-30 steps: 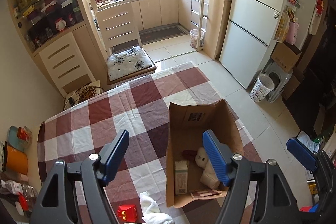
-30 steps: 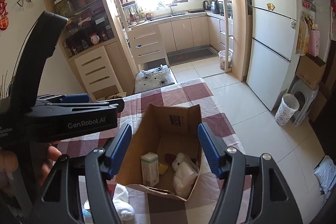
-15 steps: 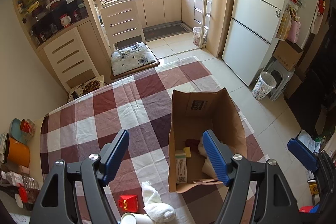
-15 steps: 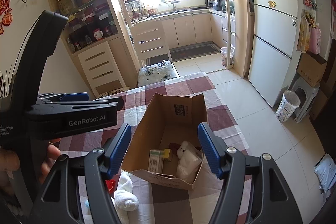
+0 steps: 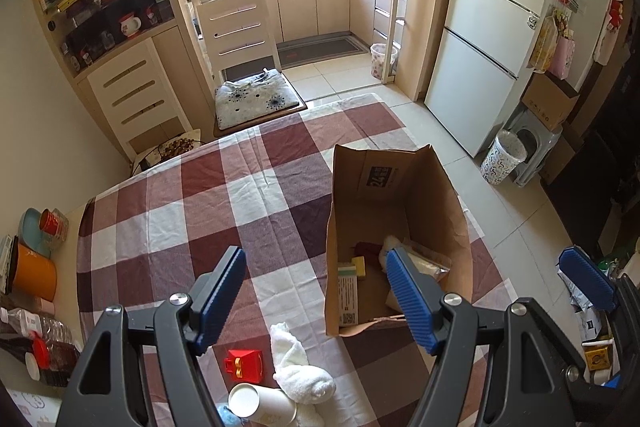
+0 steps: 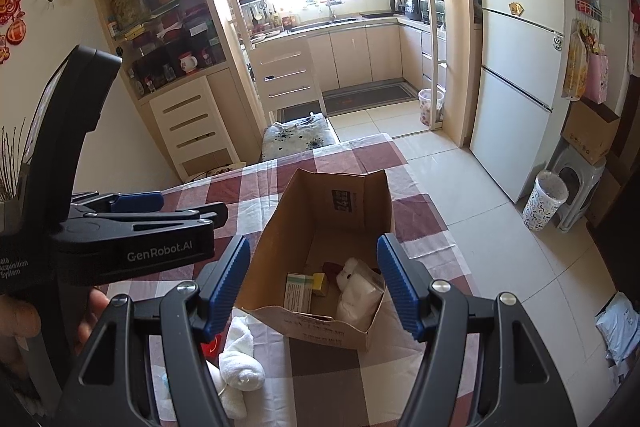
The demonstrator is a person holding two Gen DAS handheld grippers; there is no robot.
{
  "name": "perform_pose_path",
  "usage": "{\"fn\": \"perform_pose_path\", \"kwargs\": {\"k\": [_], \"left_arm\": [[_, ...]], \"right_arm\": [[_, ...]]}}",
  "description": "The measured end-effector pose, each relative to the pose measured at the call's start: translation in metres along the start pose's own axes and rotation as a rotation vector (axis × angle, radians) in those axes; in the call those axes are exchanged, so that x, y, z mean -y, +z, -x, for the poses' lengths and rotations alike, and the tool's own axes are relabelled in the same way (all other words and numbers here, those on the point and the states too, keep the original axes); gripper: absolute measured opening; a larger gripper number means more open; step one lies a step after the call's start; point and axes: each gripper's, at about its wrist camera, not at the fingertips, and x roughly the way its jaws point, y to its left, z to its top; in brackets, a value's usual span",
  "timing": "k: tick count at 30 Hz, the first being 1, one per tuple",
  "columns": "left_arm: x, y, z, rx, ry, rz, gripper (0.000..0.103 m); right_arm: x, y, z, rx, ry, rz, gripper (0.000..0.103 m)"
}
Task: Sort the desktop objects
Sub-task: 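Withdraw both open tools from the box toward the items on the table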
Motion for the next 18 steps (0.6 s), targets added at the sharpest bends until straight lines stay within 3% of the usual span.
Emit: {"fn": "perform_pose_path", "kwargs": {"k": [18], "left_arm": [[-0.006,-0.029,0.021,-0.008,0.016,0.035,0.075]], "right_arm": [[-0.008,-0.011,0.026,0.014,0.023,0.022,0.067]]}}
